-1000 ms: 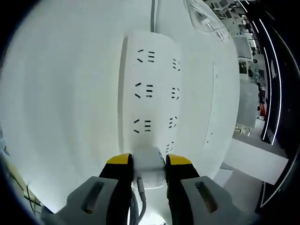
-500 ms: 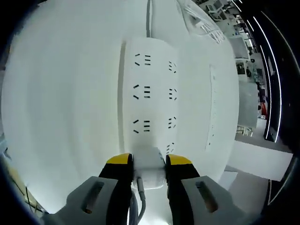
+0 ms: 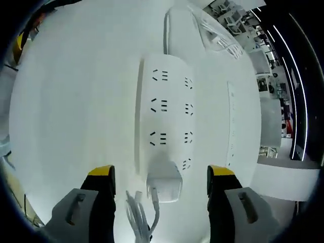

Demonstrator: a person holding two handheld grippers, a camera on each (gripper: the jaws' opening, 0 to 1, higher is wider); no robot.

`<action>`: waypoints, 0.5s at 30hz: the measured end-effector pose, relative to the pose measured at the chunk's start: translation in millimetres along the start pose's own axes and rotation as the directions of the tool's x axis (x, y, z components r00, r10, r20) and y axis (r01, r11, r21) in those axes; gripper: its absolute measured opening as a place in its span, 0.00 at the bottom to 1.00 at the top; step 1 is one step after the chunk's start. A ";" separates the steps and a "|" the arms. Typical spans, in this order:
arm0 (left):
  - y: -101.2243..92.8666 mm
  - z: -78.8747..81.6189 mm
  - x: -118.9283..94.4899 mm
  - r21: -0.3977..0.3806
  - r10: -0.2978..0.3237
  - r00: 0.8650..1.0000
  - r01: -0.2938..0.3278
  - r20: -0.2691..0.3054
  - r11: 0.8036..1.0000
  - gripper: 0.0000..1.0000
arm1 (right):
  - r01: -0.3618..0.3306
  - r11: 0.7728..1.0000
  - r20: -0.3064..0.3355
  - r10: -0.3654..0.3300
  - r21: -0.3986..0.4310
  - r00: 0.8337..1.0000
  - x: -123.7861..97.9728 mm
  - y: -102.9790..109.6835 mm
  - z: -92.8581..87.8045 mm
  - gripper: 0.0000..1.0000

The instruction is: Straighten the power strip on the desk, plug the charger into it

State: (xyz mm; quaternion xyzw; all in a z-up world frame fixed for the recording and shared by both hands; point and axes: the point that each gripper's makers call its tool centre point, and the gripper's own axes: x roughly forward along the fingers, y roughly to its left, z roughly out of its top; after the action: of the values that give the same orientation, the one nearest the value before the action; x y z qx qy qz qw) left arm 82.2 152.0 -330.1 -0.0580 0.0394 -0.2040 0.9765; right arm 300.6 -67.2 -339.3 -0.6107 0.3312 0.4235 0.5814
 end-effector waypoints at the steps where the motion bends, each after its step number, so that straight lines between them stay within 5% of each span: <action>1: 0.7 -0.4 -0.3 -0.001 0.002 1.000 -0.002 0.000 1.000 0.99 | -0.014 1.000 0.012 0.014 0.008 1.000 0.4 2.8 -0.1 0.87; 8: -0.8 -1.4 1.7 -0.005 -0.005 1.000 0.005 0.001 1.000 0.99 | -0.032 0.999 0.089 0.029 0.025 0.996 -6.8 4.4 -2.7 0.91; 15: -5.5 -1.3 5.3 -0.001 -0.022 1.000 0.022 -0.001 1.000 0.99 | -0.040 0.999 0.127 0.036 0.028 0.991 -14.0 5.2 -1.0 0.75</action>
State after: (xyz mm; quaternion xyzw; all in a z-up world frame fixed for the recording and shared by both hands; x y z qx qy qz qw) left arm 84.7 144.8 -331.0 -0.0587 0.0393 -0.2146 0.9742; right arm 290.1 -70.0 -328.9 -0.5674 0.3116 0.4673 0.6022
